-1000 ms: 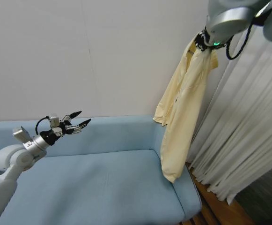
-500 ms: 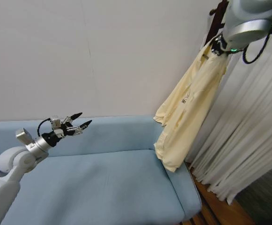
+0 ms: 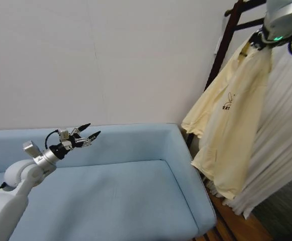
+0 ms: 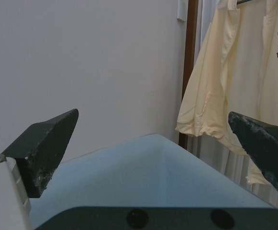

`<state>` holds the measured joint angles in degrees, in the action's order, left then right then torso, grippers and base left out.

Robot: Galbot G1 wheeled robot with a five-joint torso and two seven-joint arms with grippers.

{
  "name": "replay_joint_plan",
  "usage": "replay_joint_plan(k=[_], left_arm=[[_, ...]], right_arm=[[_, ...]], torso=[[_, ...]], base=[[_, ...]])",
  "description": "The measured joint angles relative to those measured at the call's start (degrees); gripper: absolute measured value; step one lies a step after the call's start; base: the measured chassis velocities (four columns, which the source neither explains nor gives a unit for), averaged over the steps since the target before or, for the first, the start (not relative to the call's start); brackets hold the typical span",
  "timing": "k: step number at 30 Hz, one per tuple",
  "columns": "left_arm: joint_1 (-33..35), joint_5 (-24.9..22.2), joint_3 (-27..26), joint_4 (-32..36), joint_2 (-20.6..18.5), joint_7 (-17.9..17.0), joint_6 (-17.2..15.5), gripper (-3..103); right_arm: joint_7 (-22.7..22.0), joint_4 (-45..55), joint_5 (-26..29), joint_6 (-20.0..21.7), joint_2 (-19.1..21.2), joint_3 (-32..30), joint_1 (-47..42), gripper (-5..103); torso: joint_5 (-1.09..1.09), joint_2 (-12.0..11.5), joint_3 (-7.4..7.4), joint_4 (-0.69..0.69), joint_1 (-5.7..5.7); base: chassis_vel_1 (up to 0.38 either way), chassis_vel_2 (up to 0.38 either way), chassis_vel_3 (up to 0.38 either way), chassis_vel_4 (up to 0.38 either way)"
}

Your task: Pick up the clothes from the sofa and hang them on the clothes hanger.

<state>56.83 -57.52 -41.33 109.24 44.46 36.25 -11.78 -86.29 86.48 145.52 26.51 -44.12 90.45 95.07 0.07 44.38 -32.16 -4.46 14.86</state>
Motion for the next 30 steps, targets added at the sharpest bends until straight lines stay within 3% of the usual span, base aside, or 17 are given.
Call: replay_joint_plan(k=[11, 30], left_arm=[[0.55, -0.02, -1.16, 0.15, 0.1, 1.35, 0.14, 100], [0.67, 0.58, -1.44, -1.12, 0.92, 2.24, 0.96, 100]], right_arm=[[0.39, -5.45, -0.04, 0.09, -1.22, 1.42, -2.11, 9], [2.71, -14.25, -2.6, 1.67, -2.58, -3.51, -8.63, 9]], torso=[[0.02, 0.0, -0.01, 0.0, 0.0], [0.01, 0.0, -0.01, 0.0, 0.0]], base=[[0.0, 0.0, 0.0, 0.0], [0.0, 0.0, 0.0, 0.0]])
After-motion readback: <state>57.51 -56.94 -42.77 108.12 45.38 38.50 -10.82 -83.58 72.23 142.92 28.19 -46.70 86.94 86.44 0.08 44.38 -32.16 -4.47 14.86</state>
